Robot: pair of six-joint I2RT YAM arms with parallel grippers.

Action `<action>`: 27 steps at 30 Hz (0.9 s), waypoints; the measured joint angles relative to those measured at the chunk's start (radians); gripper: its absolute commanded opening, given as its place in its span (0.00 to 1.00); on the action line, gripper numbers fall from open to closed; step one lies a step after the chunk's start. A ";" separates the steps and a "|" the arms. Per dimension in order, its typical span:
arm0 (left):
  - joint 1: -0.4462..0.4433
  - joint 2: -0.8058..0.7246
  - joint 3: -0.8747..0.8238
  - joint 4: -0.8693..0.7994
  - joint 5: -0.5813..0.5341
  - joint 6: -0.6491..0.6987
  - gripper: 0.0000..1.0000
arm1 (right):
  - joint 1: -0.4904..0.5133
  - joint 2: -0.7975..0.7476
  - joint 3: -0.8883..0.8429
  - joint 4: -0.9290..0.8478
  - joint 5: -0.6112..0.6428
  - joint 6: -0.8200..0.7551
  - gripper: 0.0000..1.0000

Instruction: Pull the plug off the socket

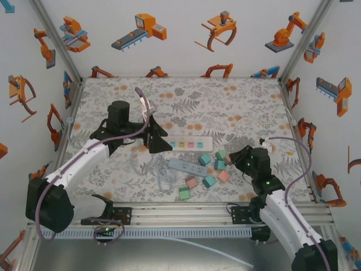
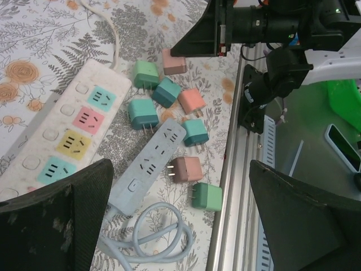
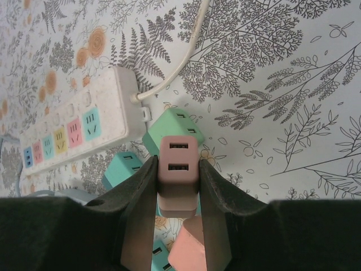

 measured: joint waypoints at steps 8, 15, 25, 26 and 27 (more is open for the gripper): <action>-0.002 0.000 0.002 -0.025 -0.024 0.016 0.97 | -0.002 0.022 -0.001 0.000 -0.014 0.012 0.00; -0.010 0.000 0.008 -0.033 -0.039 0.027 0.97 | -0.003 -0.018 -0.002 -0.089 -0.002 -0.013 0.00; -0.011 0.000 0.011 -0.045 -0.055 0.037 0.97 | -0.003 0.059 -0.005 -0.056 -0.072 -0.060 0.12; -0.011 0.000 0.011 -0.046 -0.058 0.039 0.97 | -0.003 0.079 -0.005 -0.035 -0.088 -0.061 0.14; -0.012 0.000 0.011 -0.047 -0.060 0.040 0.97 | -0.003 0.106 -0.005 -0.010 -0.108 -0.064 0.18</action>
